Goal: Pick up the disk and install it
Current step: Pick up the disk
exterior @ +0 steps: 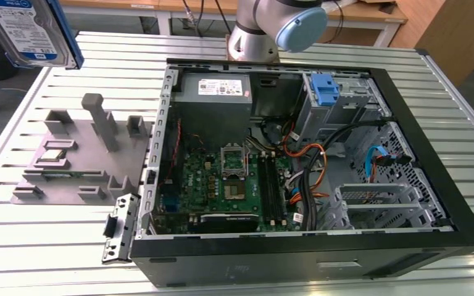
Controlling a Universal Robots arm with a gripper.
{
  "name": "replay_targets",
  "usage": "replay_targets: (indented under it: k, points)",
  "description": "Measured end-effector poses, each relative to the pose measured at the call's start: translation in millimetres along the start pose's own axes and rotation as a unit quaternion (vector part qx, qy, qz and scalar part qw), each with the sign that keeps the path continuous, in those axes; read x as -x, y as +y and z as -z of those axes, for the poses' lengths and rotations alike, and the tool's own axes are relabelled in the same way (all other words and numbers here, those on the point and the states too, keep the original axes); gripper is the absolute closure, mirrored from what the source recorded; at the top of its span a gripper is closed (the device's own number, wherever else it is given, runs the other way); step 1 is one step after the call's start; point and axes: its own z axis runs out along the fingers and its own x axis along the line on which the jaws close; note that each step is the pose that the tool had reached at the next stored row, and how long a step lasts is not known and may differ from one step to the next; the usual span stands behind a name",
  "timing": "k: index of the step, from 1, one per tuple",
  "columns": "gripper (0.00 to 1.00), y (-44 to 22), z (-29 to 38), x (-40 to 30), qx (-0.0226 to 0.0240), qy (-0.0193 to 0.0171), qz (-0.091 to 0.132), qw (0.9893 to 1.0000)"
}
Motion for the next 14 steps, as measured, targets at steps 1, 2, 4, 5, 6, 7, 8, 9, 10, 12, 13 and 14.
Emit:
replay_targets:
  k: [1,2,4,5,6,7,8,9,10,12,13,14]
  points:
    - [0.65,0.0,0.0,0.0,0.0,0.0,0.0,1.0]
    - [0.65,0.0,0.0,0.0,0.0,0.0,0.0,1.0]
    - [0.65,0.1,0.6,0.0,0.0001,0.0,0.0,1.0]
    - [0.65,0.1,0.7,0.0,0.0,0.0,0.0,1.0]
    - [0.65,0.1,0.9,0.0,0.0,0.0,0.0,1.0]
    - [0.65,0.1,1.2,0.0,0.0,0.0,0.0,1.0]
    - [0.65,0.1,1.5,0.0,0.0,-0.0001,0.0,1.0]
    - [0.65,0.1,1.9,0.1,0.0,-0.0001,0.0,1.0]
    - [0.65,0.1,2.2,0.1,0.0,-0.0002,0.0,1.0]
    - [0.65,0.1,3.0,0.1,0.0,-0.0004,0.0,1.0]
    - [0.65,0.1,3.2,0.1,0.0,-0.0004,0.0,1.0]
    - [0.65,0.1,3.2,0.2,0.0,-0.0005,0.0,1.0]
